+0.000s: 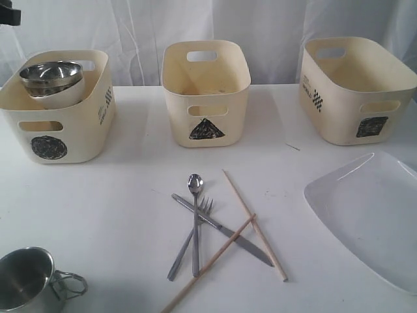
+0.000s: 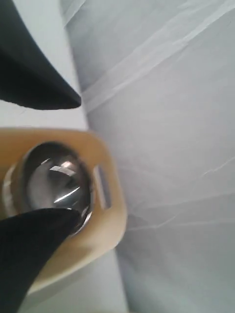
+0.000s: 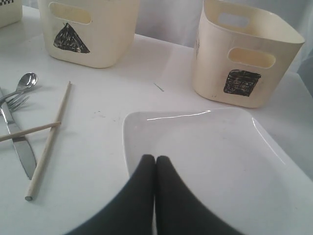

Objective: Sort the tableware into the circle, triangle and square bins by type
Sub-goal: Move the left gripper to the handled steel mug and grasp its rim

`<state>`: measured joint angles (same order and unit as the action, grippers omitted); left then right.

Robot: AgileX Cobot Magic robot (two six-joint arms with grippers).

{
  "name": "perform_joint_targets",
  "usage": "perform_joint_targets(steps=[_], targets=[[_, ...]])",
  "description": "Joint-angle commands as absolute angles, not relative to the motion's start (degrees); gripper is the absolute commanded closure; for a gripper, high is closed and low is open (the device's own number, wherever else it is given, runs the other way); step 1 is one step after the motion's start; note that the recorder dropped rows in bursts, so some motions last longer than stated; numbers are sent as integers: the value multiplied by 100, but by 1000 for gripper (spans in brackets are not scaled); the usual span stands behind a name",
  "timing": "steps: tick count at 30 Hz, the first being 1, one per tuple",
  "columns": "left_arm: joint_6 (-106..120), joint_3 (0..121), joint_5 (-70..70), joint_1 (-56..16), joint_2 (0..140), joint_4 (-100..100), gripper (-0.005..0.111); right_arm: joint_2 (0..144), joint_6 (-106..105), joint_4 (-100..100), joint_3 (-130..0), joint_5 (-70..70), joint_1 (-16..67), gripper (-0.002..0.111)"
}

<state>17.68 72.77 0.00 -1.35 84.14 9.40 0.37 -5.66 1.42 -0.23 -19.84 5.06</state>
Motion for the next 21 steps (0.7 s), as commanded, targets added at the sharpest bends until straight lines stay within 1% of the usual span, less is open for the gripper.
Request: perform_joint_targets(steps=[1, 3, 4, 5, 7, 11, 14, 15, 19, 20, 21], targets=[[1240, 7275, -3750, -128, 7935, 1022, 49, 0, -551, 156, 0, -1961, 513, 108], [1175, 7145, -5502, -128, 7973, 1038, 49, 0, -551, 156, 0, -1961, 513, 108], [1175, 7026, -6004, -128, 8006, 1038, 49, 0, -551, 156, 0, -1961, 513, 108], [1175, 6833, -6428, -128, 8037, 1027, 49, 0, -551, 156, 0, -1961, 513, 108], [1260, 6414, -6577, -128, 8064, 1027, 49, 0, -551, 156, 0, -1961, 513, 108], [1404, 5261, -5555, -128, 8064, 1407, 49, 0, -551, 156, 0, -1961, 513, 108], [1896, 4734, -4906, -128, 8064, 2082, 49, 0, -551, 156, 0, -1961, 513, 108], [2253, 4462, -4471, -128, 8064, 2382, 49, 0, -551, 156, 0, -1961, 513, 108], [2491, 3960, -3373, -128, 8064, 2497, 50, 0, -551, 156, 0, -1961, 513, 108], [2551, 3931, -3266, -128, 8064, 2497, 52, 0, -551, 156, 0, -1961, 513, 108], [2552, 3931, -3203, -128, 8064, 2484, 57, 0, -551, 156, 0, -1961, 513, 108]])
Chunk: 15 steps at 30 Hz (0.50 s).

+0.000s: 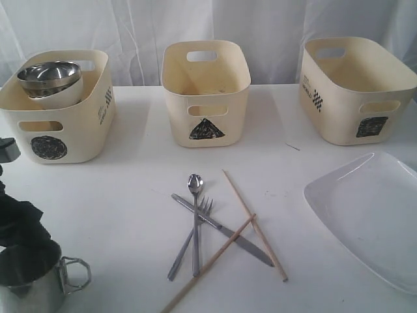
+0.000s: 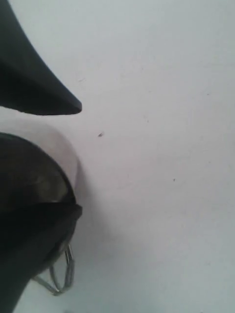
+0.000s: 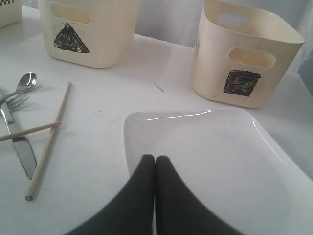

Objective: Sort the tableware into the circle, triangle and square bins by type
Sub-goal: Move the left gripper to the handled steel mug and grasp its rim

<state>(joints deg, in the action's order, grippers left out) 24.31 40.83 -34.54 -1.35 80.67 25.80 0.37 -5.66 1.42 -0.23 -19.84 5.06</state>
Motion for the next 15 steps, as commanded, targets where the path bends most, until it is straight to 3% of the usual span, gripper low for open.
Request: perform_joint_targets(steps=[1, 4, 15], targets=[[2552, 3931, -3105, -128, 8064, 2484, 65, 0, -551, 156, 0, -1961, 513, 108], [2575, 3931, -2965, -128, 8064, 2484, 79, 0, -551, 156, 0, -1961, 513, 108], [2553, 3931, -3081, -128, 8064, 2635, 78, 0, -551, 156, 0, -1961, 513, 108]])
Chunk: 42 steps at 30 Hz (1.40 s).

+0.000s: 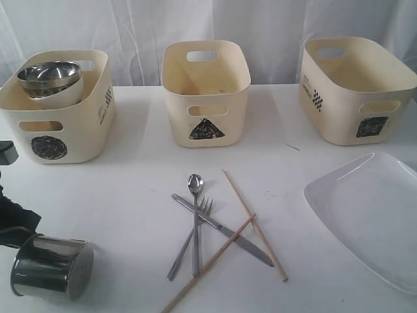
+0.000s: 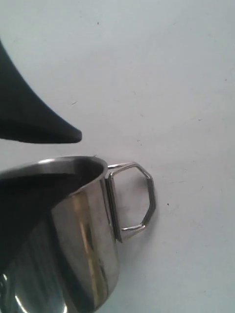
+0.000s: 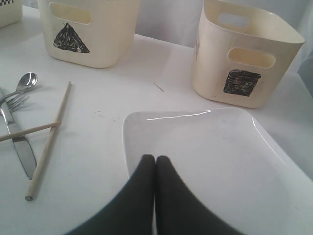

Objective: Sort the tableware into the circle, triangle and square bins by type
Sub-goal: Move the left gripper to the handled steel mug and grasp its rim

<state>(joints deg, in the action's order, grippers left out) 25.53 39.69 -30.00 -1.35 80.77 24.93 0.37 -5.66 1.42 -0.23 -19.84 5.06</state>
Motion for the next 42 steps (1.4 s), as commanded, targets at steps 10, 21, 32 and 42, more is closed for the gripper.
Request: perform_joint_targets(steps=[10, 21, 32, 42], targets=[[2553, 3941, -2665, -128, 8064, 2653, 75, 0, -551, 156, 0, -1961, 513, 108], [2320, 4149, -1668, -128, 8001, 2050, 40, 0, -551, 156, 0, -1961, 513, 108], [2551, 4675, -4692, -128, 7745, 2385, 42, 0, -551, 156, 0, -1961, 513, 108], [2705, 4571, -4692, -128, 7745, 3003, 42, 0, -551, 156, 0, -1961, 513, 108]])
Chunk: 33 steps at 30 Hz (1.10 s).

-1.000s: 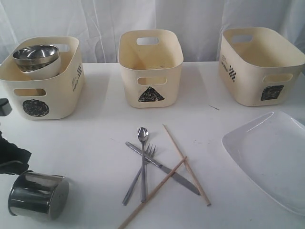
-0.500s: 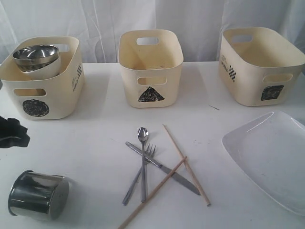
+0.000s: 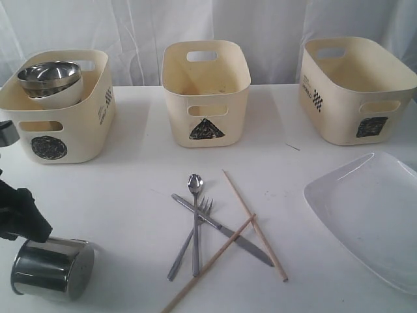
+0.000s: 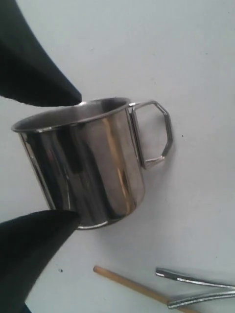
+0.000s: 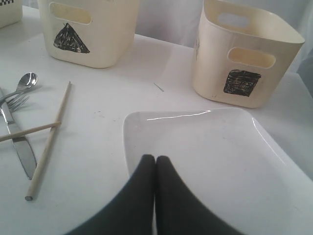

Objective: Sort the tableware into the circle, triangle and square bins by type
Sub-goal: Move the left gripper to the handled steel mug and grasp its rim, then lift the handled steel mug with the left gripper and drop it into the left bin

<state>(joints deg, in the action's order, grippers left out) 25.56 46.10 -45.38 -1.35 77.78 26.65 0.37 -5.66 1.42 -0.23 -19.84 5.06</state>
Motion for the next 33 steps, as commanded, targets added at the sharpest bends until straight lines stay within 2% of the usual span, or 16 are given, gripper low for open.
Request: perform_joint_targets(steps=[1, 13, 17, 24, 33], targets=[[2703, 4571, -4680, -128, 7745, 3013, 42, 0, -551, 156, 0, -1961, 513, 108], [2678, 4181, -4211, -128, 7745, 2687, 42, 0, -551, 156, 0, -1961, 513, 108], [3060, 3838, -4020, -128, 7745, 3219, 42, 0, -551, 156, 0, -1961, 513, 108], [4281, 3563, -3861, -128, 7745, 5252, 42, 0, -551, 156, 0, -1961, 513, 108], [4344, 2792, -3397, -128, 7745, 5352, 42, 0, -551, 156, 0, -1961, 513, 108]])
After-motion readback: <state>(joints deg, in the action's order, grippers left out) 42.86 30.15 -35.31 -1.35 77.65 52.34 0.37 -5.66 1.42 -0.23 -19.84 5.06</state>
